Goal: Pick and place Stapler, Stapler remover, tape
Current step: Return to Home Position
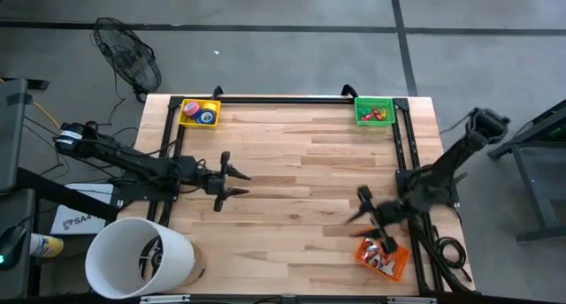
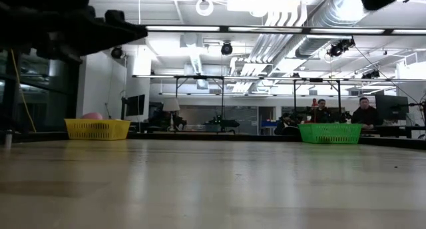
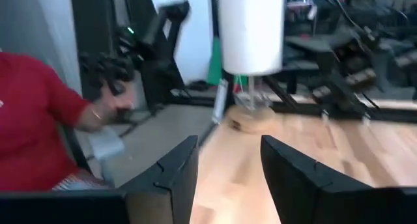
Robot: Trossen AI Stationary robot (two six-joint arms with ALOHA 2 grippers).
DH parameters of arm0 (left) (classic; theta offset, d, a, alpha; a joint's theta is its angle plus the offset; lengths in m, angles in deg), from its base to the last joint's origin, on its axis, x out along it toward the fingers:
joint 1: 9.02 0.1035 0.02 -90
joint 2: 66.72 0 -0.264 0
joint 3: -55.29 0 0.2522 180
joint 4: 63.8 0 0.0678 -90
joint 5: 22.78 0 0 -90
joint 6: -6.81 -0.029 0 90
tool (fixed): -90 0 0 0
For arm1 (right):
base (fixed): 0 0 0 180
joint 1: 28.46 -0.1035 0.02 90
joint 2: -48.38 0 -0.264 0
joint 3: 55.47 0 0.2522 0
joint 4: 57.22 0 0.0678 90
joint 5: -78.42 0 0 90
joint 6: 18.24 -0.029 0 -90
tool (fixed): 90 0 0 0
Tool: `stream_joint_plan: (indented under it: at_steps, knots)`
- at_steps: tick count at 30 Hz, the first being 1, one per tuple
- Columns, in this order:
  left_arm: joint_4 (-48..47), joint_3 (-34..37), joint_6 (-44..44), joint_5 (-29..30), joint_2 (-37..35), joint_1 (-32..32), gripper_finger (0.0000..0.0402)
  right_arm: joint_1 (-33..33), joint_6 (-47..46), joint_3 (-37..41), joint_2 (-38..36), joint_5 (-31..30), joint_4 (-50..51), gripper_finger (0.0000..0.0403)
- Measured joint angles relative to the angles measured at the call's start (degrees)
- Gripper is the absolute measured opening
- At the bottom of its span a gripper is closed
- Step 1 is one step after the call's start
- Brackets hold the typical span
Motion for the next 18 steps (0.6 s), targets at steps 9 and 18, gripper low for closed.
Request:
stream_joint_plan:
  at_steps: [9,18]
  knots:
    - [13.10,10.87,3.90,-6.98,-4.54,7.16,0.0179,14.91,-0.66,9.88,-21.11,5.91,11.58,0.0158]
    - [9.54,10.74,2.90,-9.10,-8.63,9.69,0.0179,17.11,1.18,18.53,-53.41,1.69,27.97,0.0158]
